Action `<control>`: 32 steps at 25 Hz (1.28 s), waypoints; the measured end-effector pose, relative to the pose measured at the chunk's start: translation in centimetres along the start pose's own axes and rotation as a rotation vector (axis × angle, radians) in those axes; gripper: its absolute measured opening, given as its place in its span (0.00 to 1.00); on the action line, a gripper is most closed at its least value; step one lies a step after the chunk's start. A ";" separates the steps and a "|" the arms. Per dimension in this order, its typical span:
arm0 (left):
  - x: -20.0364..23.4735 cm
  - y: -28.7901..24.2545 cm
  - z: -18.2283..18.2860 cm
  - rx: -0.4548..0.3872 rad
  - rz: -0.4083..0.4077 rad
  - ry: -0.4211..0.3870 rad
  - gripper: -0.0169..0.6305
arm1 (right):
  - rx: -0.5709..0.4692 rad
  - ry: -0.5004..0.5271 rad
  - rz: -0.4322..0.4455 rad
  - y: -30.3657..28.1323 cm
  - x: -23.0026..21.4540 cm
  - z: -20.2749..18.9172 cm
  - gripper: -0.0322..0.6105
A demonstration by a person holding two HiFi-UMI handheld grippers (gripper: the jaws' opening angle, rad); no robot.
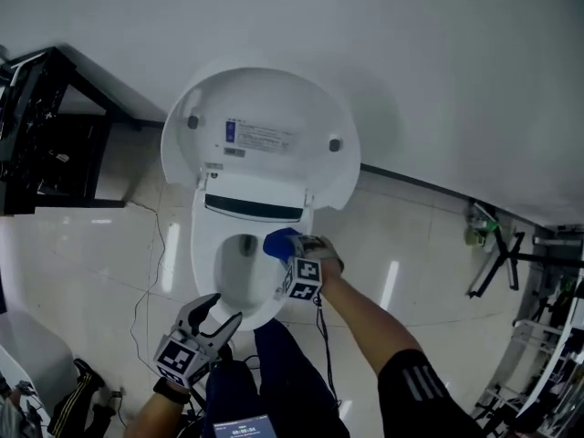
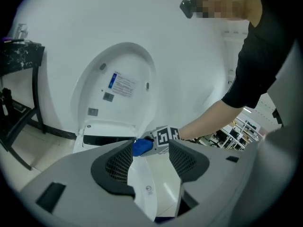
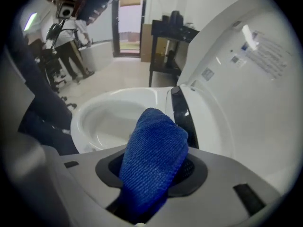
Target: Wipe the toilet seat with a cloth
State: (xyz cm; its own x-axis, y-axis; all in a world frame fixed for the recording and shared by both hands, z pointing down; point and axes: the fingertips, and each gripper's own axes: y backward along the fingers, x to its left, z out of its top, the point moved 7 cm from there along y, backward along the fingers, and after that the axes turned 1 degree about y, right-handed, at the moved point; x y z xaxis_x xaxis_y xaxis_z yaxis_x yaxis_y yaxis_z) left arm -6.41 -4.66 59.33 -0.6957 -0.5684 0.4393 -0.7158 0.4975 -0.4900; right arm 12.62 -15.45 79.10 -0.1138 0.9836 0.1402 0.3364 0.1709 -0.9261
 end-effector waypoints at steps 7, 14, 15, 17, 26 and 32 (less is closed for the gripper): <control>1.7 -2.5 -2.8 0.036 0.052 0.113 0.40 | 0.110 0.176 -0.011 -7.9 -0.3 -2.2 0.38; 3.3 -4.1 -4.2 0.078 0.047 0.113 0.40 | 0.118 0.156 -0.018 -8.9 0.4 -3.3 0.38; 3.6 -4.4 -4.4 0.087 0.047 0.112 0.40 | 0.124 0.146 -0.016 -8.9 0.7 -3.5 0.38; 4.4 -5.1 -5.3 0.102 0.047 0.076 0.40 | 0.134 0.104 -0.019 -8.7 1.5 -4.0 0.38; 4.7 -5.1 -8.6 0.141 0.008 -0.003 0.40 | 0.196 -0.036 0.036 -7.2 11.5 -5.1 0.38; 2.6 -3.6 -10.0 0.159 -0.056 -0.009 0.40 | 0.220 -0.110 0.068 -6.7 20.7 -3.4 0.38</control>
State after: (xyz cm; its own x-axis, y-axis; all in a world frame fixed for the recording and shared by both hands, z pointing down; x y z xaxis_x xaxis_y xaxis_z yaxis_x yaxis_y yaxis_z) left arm -6.25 -1.41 69.77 -0.6540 -0.5985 0.4627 -0.7343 0.3550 -0.5786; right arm 11.15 4.00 89.39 -0.2034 0.9779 0.0474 0.1370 0.0764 -0.9876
